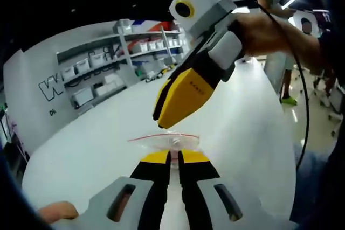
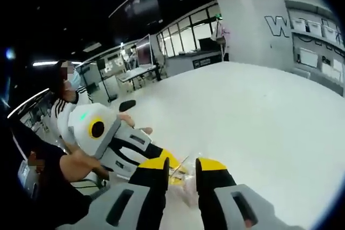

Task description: Open the resealable bag by pulling the two sides of the seal apart until the entire bag opening is separated and visibly accessible.

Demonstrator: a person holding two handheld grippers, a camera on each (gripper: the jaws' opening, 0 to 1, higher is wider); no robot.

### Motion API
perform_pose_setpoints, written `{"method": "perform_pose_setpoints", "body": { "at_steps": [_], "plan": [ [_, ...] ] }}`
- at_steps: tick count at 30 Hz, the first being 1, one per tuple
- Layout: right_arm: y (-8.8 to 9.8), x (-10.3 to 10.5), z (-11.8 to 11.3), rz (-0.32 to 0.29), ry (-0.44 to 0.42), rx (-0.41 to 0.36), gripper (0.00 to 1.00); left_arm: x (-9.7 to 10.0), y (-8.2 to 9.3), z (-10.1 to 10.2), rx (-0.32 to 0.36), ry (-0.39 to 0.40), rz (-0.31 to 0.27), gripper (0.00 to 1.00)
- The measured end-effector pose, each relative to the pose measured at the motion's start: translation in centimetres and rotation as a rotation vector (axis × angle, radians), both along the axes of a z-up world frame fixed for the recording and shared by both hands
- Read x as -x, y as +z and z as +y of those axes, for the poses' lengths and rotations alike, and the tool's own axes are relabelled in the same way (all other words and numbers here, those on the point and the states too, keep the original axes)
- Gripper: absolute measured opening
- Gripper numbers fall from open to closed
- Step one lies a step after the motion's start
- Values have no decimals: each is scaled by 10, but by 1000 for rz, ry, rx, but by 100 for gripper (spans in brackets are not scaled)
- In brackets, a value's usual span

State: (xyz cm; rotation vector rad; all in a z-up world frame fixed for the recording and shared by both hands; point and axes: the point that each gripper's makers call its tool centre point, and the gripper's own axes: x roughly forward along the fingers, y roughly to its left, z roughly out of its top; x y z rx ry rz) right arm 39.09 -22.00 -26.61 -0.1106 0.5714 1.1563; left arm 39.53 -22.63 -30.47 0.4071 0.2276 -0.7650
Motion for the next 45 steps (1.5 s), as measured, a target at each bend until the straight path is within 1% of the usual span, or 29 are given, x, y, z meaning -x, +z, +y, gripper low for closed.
{"method": "perform_pose_setpoints", "body": {
  "at_steps": [7, 9, 19, 26, 30, 33, 36, 39, 40, 41, 42, 45],
  "plan": [
    [-9, -1, 0, 4, 5, 36, 15, 1, 0, 0, -4, -1, -8, 6],
    [-10, -3, 0, 9, 5, 34, 15, 1, 0, 0, -4, -2, -7, 6],
    [-15, 0, 1, 29, 19, 52, 8, 2, 0, -1, -12, -8, -11, 6],
    [-21, 8, 0, 32, 27, 72, 1, 2, 1, -3, -18, -11, -13, 6],
    [-20, 10, -3, 27, 22, 75, 0, 1, 0, -3, -20, -12, -11, 6],
    [-19, 11, -3, 37, 18, 67, 0, 2, 0, -3, -19, -13, -12, 6],
    [-18, 12, -4, 27, 14, 70, 0, 3, 0, -3, -22, -14, -14, 6],
    [-15, 16, -6, -18, 37, 94, 0, 3, 0, -3, -28, -12, -18, 6],
    [-13, 15, -5, -36, 32, 90, 4, 3, 0, -3, -30, -11, -21, 6],
    [-12, 14, -5, -45, 30, 97, 11, 3, 0, -3, -32, -11, -23, 6],
    [-13, 13, -5, -59, 26, 110, 13, 3, 1, -4, -33, -11, -25, 6],
    [-13, 11, -5, -100, 28, 148, 13, 4, 1, -5, -38, -13, -30, 6]
  ]
}}
